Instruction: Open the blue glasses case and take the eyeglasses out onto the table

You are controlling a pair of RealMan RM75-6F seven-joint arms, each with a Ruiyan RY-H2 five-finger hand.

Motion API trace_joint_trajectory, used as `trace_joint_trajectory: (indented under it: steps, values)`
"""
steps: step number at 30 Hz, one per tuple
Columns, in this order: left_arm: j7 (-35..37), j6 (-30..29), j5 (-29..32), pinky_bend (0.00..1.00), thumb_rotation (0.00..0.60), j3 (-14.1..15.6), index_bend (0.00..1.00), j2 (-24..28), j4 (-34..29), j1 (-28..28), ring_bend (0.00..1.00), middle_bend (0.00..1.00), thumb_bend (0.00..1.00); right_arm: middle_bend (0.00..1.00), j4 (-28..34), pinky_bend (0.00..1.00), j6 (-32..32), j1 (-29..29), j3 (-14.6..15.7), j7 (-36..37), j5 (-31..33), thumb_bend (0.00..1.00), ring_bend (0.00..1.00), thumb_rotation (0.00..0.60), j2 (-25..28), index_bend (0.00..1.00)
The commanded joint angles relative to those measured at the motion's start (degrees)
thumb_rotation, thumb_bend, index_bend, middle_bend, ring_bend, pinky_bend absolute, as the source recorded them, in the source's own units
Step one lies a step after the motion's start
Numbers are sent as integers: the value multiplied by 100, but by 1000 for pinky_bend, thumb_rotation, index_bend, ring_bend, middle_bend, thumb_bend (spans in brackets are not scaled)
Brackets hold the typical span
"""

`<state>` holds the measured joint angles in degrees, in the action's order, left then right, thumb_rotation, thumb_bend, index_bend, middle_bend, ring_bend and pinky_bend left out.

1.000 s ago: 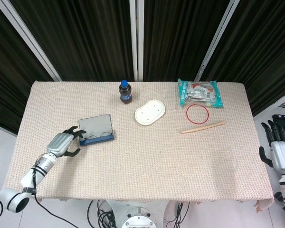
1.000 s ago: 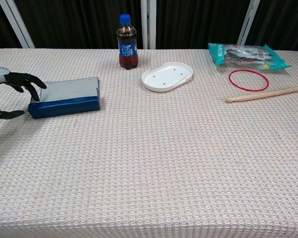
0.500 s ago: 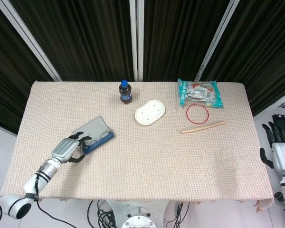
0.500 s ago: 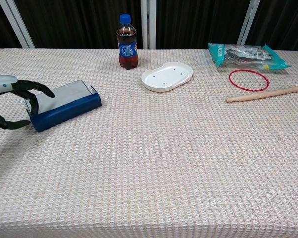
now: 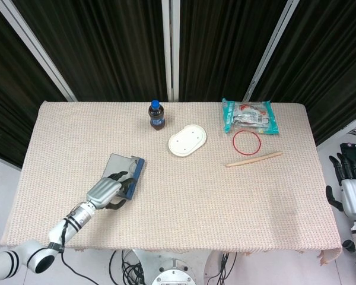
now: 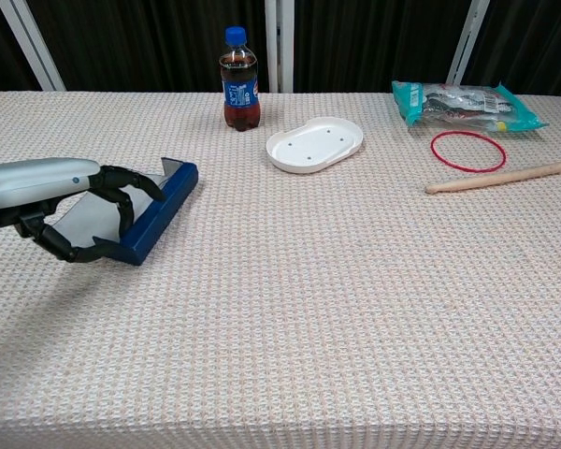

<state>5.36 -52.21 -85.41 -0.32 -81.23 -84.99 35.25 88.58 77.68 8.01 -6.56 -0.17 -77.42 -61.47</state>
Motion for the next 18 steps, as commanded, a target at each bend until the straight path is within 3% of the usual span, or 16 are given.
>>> trace_joint_trajectory:
  steps: [1,4,8,12,18]
  values:
    - [-162,-148,5,200,600,-110,163,1,-55,26,60,424,404,0,-14,0,-1,-3,1,16,-1,463,0,600,1,0]
    - [-242,-465,58,213,600,-333,164,-29,-49,6,60,365,405,0,-31,0,5,-12,0,41,-1,463,0,600,3,0]
    - [195,-810,-247,218,600,-523,170,-110,22,112,60,320,418,0,-56,0,-4,-16,-8,60,22,463,0,600,0,0]
    - [560,-442,-460,211,600,-523,167,-172,282,485,60,328,444,0,-52,0,-20,1,-8,42,11,463,0,600,-20,0]
    - [609,432,-252,195,600,-606,157,-444,831,1068,59,322,452,0,-19,0,-3,6,-17,7,0,463,0,600,-22,0]
